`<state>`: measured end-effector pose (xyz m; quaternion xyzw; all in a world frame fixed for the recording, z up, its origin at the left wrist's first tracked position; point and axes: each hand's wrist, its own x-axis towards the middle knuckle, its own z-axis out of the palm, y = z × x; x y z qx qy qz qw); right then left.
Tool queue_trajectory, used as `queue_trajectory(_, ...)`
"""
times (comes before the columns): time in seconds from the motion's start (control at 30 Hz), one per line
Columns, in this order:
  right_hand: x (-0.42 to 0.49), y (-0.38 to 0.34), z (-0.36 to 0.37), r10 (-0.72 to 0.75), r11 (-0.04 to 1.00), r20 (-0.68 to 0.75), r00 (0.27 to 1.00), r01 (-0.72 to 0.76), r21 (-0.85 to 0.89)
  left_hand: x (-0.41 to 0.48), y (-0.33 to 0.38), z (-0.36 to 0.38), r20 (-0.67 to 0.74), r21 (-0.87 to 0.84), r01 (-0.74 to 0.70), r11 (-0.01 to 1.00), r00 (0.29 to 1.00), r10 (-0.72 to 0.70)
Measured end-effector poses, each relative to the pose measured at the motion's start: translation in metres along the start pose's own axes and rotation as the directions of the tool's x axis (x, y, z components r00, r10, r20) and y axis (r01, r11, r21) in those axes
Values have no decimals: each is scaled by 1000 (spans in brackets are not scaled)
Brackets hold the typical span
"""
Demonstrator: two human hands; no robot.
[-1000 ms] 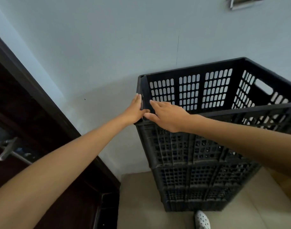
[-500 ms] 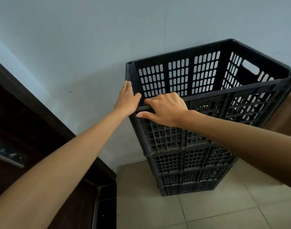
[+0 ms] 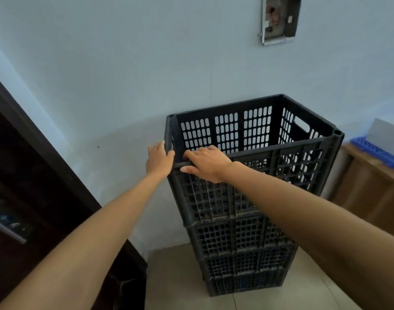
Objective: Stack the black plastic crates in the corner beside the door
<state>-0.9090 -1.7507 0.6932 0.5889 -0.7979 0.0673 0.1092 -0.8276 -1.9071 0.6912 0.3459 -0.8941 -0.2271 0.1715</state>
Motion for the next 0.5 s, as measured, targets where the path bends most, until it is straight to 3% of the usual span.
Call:
queue_trajectory(0.17,-48,5,-12,-34,999,80,996,36,-14,-32,3,-13,38,240,-242,940,970,240)
queue_trajectory(0.3,-86,27,-41,16,999,167,986,-10,-32,-57,33,-33,38,367,-349,863,932,360)
queue_trajectory(0.5,-132,71,-105,34,994,179,983,-15,-111,-95,101,-52,-76,333,-388,859,897,435)
